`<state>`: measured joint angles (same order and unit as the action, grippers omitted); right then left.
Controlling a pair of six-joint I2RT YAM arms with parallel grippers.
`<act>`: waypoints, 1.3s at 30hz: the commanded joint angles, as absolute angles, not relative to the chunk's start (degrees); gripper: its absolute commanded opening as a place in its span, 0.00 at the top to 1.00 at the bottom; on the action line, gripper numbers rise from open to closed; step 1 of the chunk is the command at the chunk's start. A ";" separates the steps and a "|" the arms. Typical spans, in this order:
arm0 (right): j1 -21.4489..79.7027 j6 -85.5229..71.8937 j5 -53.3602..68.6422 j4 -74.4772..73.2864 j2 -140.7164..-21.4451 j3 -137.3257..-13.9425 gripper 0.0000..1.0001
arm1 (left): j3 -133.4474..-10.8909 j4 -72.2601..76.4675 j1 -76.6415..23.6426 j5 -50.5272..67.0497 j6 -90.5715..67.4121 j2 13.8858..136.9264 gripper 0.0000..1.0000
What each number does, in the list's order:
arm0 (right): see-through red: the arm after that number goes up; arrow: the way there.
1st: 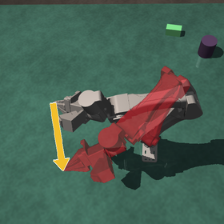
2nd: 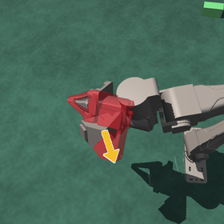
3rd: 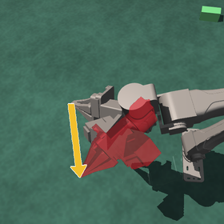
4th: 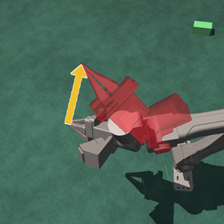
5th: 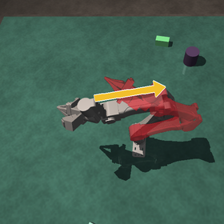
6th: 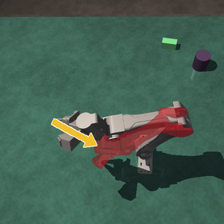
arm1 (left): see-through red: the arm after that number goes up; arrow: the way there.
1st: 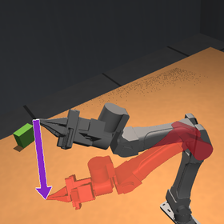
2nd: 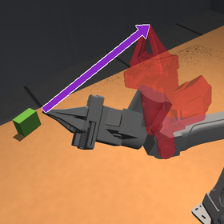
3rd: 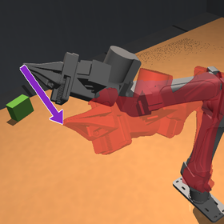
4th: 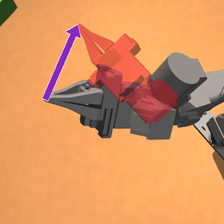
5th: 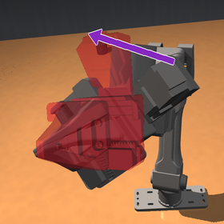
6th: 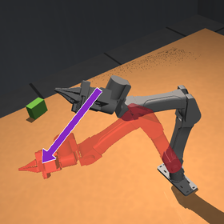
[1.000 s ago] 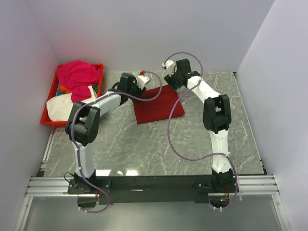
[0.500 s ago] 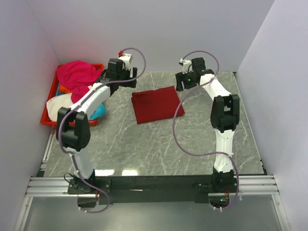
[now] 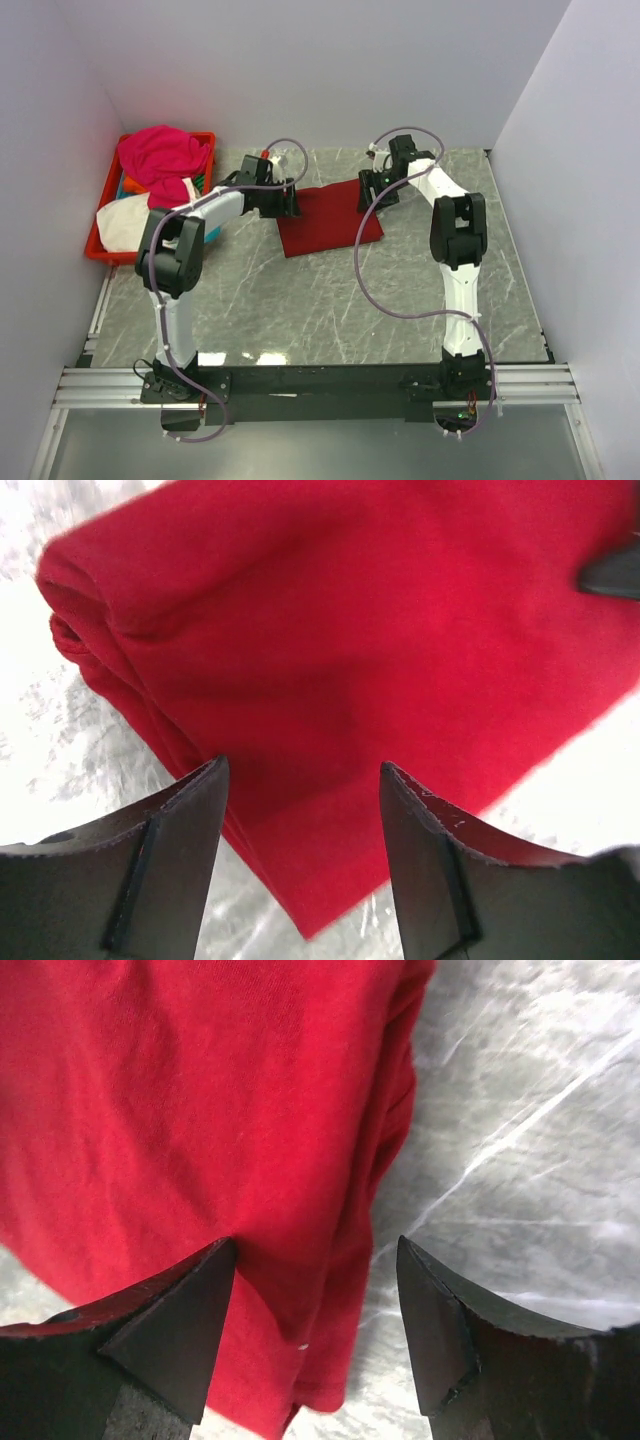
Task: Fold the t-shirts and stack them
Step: Neatly place the folded tshirt to the corner
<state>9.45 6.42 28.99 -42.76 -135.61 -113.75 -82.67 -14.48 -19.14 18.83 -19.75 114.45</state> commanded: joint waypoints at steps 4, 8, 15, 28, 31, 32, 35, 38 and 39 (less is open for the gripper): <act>9.67 4.83 32.78 -46.40 -135.70 -115.84 0.27 | -88.42 -11.96 -17.15 19.25 -24.16 118.55 0.36; 9.67 3.96 33.84 -47.37 -136.76 -116.45 0.28 | -89.65 -12.30 -14.51 19.25 -27.76 121.28 0.48; 10.02 1.76 38.05 -50.18 -140.70 -120.58 0.45 | -84.39 -10.55 -11.78 21.09 -30.50 120.24 0.62; 4.67 7.20 24.28 -50.27 -132.98 -118.57 1.00 | -80.08 -13.01 -10.72 12.84 -20.50 95.65 0.50; 0.36 11.77 19.71 -53.07 -131.93 -118.04 1.00 | -74.90 -13.62 -10.81 11.95 -17.94 87.84 0.48; -2.61 12.91 18.30 -53.43 -131.14 -117.60 1.00 | -73.23 -13.62 -10.72 12.39 -17.41 86.15 0.48; -5.44 17.74 9.37 -53.00 -128.86 -114.62 1.00 | -64.11 -13.45 -10.81 14.58 -16.09 80.26 0.48; -8.96 21.70 1.27 -49.49 -126.66 -111.27 1.00 | -58.65 -13.80 -10.81 15.99 -14.51 75.69 0.48; -10.44 23.10 0.10 -48.70 -126.39 -111.10 1.00 | -57.93 -14.06 -10.81 16.00 -13.98 73.93 0.48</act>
<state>-8.34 16.60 11.49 -50.98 -131.26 -112.42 -62.28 -11.51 -10.81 14.31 -17.39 74.85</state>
